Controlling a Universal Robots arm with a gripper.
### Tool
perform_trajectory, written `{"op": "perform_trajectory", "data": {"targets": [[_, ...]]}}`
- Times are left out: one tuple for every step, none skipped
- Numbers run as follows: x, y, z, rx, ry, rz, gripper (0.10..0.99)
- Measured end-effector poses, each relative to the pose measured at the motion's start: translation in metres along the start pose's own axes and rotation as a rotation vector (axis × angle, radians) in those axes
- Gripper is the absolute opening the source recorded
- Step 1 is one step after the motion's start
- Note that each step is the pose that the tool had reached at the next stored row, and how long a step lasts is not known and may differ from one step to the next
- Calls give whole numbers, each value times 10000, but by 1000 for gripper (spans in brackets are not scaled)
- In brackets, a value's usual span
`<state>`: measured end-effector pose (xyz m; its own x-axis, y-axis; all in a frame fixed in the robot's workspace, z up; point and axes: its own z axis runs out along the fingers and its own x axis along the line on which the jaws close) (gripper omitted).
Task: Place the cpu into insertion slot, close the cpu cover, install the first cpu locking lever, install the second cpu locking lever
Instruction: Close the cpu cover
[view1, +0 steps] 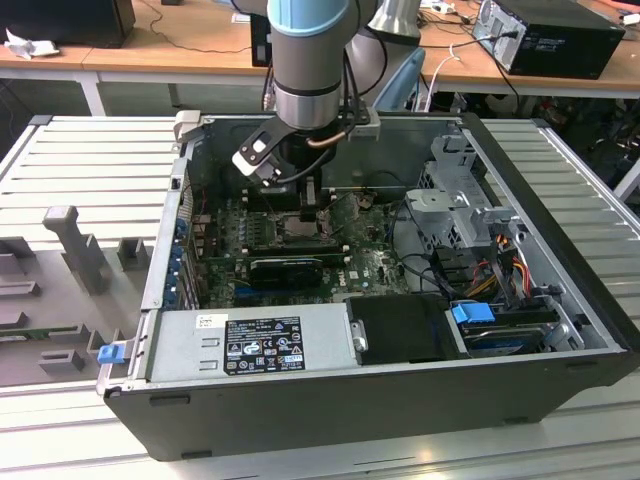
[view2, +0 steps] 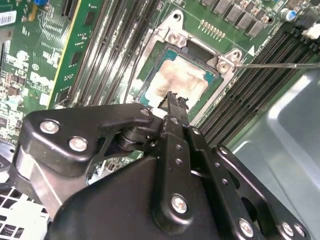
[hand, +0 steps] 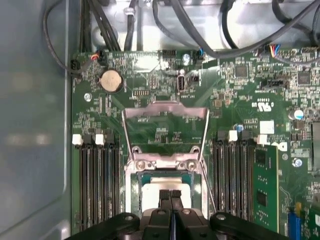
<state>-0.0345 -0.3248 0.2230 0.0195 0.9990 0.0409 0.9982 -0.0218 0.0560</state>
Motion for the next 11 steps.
{"op": "perform_trajectory", "data": {"targets": [[1,1,-18,1,4,1,106],[2,3,-42,1,5,1,106],[3,4,-67,0,6,0,106],[4,5,-85,1,5,0,106],[6,7,-120,1,5,1,106],[6,8,-140,1,5,1,106],[7,9,-148,1,6,1,106],[7,9,-153,0,7,0,106],[7,9,-157,1,6,0,106],[7,9,-160,1,6,0,106],[8,10,-162,0,7,0,106]]}}
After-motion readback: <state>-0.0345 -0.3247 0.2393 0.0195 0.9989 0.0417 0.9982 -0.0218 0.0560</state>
